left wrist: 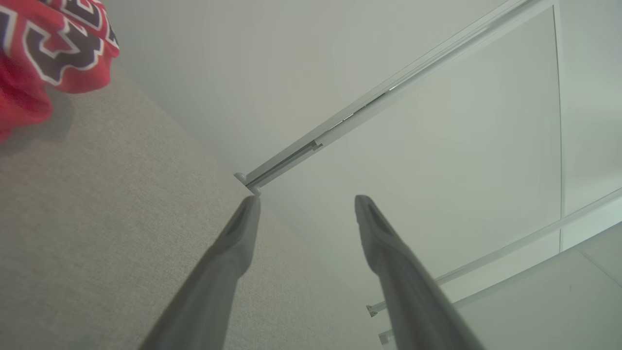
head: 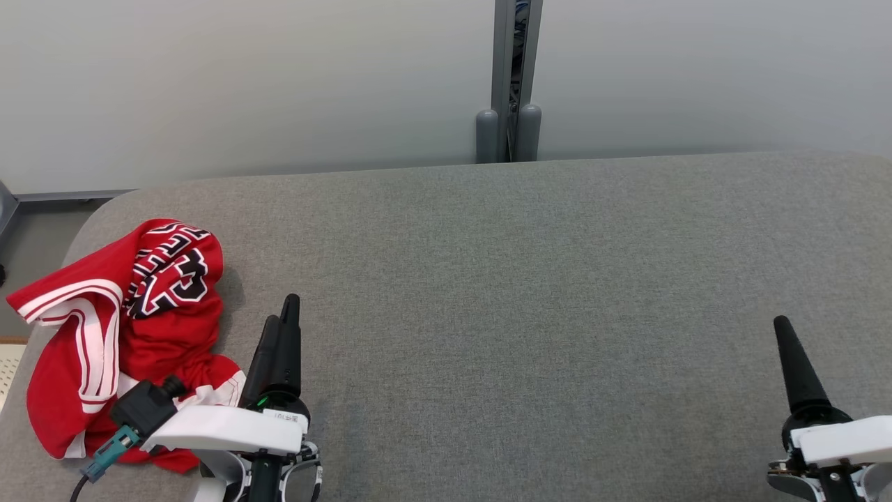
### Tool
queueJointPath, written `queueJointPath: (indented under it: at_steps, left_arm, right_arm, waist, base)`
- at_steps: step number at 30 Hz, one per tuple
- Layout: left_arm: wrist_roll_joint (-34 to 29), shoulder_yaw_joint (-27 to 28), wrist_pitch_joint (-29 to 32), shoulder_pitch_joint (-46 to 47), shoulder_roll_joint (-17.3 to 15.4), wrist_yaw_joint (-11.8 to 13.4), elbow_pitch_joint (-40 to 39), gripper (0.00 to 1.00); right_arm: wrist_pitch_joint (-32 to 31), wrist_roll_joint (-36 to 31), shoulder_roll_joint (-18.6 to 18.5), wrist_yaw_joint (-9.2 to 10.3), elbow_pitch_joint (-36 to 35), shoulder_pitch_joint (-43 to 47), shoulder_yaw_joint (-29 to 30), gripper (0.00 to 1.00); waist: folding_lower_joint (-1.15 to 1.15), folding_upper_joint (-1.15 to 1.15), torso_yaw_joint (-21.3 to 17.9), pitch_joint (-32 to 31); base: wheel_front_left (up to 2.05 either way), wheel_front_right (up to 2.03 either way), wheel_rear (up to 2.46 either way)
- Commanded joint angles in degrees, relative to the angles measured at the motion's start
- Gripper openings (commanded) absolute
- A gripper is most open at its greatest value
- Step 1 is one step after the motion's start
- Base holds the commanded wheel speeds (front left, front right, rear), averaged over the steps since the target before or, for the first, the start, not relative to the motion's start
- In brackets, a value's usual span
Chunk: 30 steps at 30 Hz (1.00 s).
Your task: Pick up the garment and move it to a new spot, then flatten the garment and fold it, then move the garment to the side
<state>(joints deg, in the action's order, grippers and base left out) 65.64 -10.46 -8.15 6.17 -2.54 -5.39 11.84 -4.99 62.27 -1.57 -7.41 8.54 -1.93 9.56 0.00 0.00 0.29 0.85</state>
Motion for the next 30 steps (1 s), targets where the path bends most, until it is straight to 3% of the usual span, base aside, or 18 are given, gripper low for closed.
queueJointPath:
  at_steps: [1, 17, 30]
  left_arm:
    - [-3.5, -0.4, -0.4, 0.6, -0.2, 0.3, -1.1, 1.0]
    - [-18.0, -1.9, -1.9, -1.0, -0.2, 4.8, -3.1, 1.0]
    - [-26.8, -2.2, -3.1, -1.6, -0.3, 5.6, -5.2, 1.0]
  right_arm:
    - [1.0, -3.7, -0.7, -0.07, -1.0, -1.5, -1.6, 1.0]
    - [5.4, -18.1, -0.9, -0.08, -3.2, -1.5, -8.4, 1.0]
    - [8.7, -26.9, -1.1, -0.09, -4.1, -1.9, -13.0, 1.0]
  waist:
    - [0.0, 0.0, 0.0, 0.0]
    - [0.0, 0.0, 0.2, -0.2]
    - [0.0, 0.0, 0.7, -0.3]
  base:
    - [0.0, 0.0, 0.0]
    - [0.0, 0.0, 0.0]
    - [0.0, 0.0, 0.0]
